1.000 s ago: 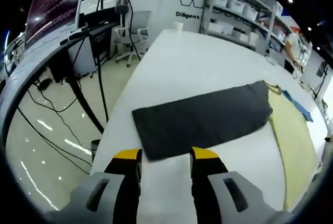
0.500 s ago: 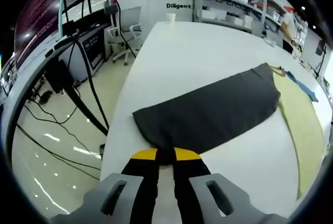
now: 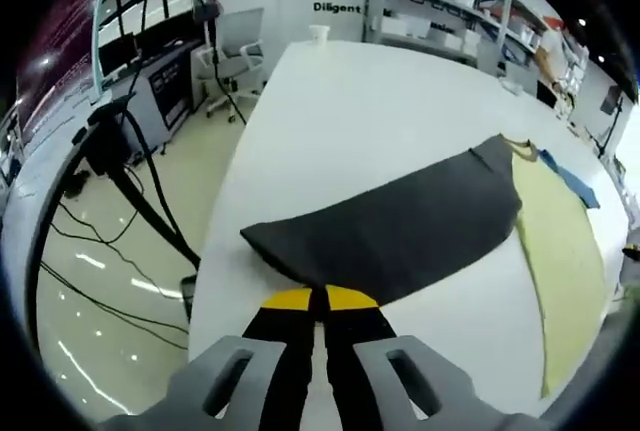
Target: Fold the garment on the visible template until the final outline fits inside the template.
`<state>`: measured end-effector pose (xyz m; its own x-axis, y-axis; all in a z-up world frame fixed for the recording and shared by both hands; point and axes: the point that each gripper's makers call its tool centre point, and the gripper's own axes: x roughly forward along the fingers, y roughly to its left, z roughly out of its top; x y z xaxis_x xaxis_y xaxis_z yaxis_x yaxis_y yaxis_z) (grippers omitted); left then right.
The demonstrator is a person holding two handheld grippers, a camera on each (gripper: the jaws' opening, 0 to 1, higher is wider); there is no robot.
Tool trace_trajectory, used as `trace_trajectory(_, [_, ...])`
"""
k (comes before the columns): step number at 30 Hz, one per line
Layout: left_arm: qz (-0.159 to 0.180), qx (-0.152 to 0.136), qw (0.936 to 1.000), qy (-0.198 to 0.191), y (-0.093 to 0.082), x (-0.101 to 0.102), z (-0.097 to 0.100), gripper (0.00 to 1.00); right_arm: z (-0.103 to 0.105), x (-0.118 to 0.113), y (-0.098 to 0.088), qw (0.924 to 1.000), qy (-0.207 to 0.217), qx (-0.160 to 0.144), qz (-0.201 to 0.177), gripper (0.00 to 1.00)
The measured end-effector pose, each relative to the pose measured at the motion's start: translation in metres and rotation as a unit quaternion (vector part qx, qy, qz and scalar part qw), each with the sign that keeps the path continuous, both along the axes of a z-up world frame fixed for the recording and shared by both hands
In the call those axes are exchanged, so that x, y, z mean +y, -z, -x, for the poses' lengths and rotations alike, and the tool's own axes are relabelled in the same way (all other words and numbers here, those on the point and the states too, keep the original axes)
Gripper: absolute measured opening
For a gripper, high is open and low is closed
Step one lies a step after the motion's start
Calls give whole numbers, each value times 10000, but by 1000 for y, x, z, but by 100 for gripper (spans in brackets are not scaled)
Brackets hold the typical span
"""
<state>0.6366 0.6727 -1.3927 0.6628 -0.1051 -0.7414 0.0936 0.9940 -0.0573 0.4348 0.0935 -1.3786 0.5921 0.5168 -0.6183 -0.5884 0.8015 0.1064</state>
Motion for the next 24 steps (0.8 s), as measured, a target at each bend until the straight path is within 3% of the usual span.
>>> trace_trajectory(6, [249, -726, 9968, 238, -52, -17, -23, 1, -1, -5, 1, 9999, -30, -116, 113, 79])
trace_trajectory(12, [423, -1156, 9913, 460, -96, -40, -44, 1, -6, -9, -3, 9998, 106, -181, -10, 80])
trace_trajectory(15, [619, -1443, 9846, 765, -121, -63, -55, 1, -10, -10, -5, 9997, 116, -230, -51, 80])
trace_trajectory(24, [938, -2039, 9671, 1199, -184, -121, -80, 1, -13, -8, -10, 9992, 138, -335, -138, 82])
